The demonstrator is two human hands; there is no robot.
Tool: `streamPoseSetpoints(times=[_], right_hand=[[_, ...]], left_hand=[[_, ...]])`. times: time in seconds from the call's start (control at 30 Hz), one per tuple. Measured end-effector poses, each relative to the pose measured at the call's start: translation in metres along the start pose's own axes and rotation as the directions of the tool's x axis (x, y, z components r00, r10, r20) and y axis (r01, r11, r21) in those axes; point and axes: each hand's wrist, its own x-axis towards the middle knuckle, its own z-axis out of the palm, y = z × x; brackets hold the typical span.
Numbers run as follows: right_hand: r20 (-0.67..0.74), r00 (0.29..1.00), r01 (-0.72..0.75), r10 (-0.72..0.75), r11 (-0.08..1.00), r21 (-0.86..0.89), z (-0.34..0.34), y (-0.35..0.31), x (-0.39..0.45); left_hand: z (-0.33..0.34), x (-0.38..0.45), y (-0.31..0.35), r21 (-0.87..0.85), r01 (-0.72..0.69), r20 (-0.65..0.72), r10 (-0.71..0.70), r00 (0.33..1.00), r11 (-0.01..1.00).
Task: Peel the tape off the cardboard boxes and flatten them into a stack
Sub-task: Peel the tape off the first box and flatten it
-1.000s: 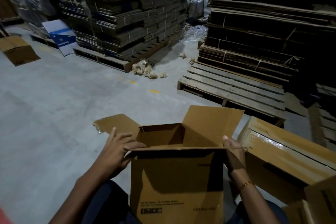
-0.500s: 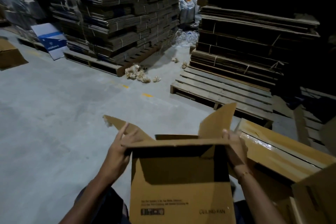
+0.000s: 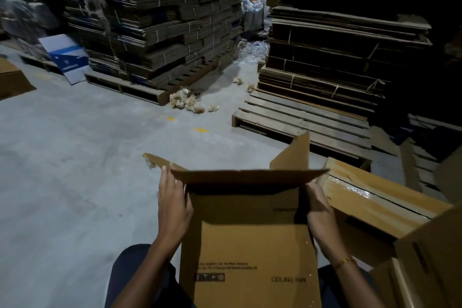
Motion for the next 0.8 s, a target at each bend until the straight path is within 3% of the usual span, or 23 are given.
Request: streamPoseSetpoints(times=[0.1,0.23,0.37,0.47,0.53,0.7,0.8], right_hand=[[0.085,0.996,0.038,-0.031,0.996,-0.076,0.004,0.006,-0.023],[0.111,0.993,-0.020,0.045,0.977,-0.212,0.006,0.032,-0.032],[0.128,0.983,-0.084,0.133,0.942,-0.326,0.006,0.047,-0.034],[0.104,0.985,-0.105,0.140,0.951,-0.291,0.005,0.052,-0.023],[0.059,0.991,-0.103,0.117,0.974,-0.204,0.001,0.051,-0.015],[0.049,0.987,-0.157,0.152,0.981,0.116,-0.004,0.050,-0.008],[0.157,0.977,-0.158,0.143,0.984,0.085,0.004,0.055,-0.011]], left_hand=[[0.006,0.019,0.009,0.087,0.102,0.019,-0.104,0.994,0.991],[0.010,0.057,0.019,-0.013,0.286,0.172,-0.280,0.945,0.958],[0.012,0.078,0.027,-0.159,0.354,0.301,-0.296,0.906,0.922],[0.012,0.068,0.026,-0.224,0.323,0.377,-0.224,0.899,0.919],[0.014,0.046,0.015,-0.235,0.388,0.430,-0.262,0.864,0.891],[0.011,-0.015,-0.006,-0.230,0.640,0.679,-0.351,0.645,0.733],[0.019,-0.030,-0.011,-0.239,0.677,0.715,-0.345,0.608,0.696]])
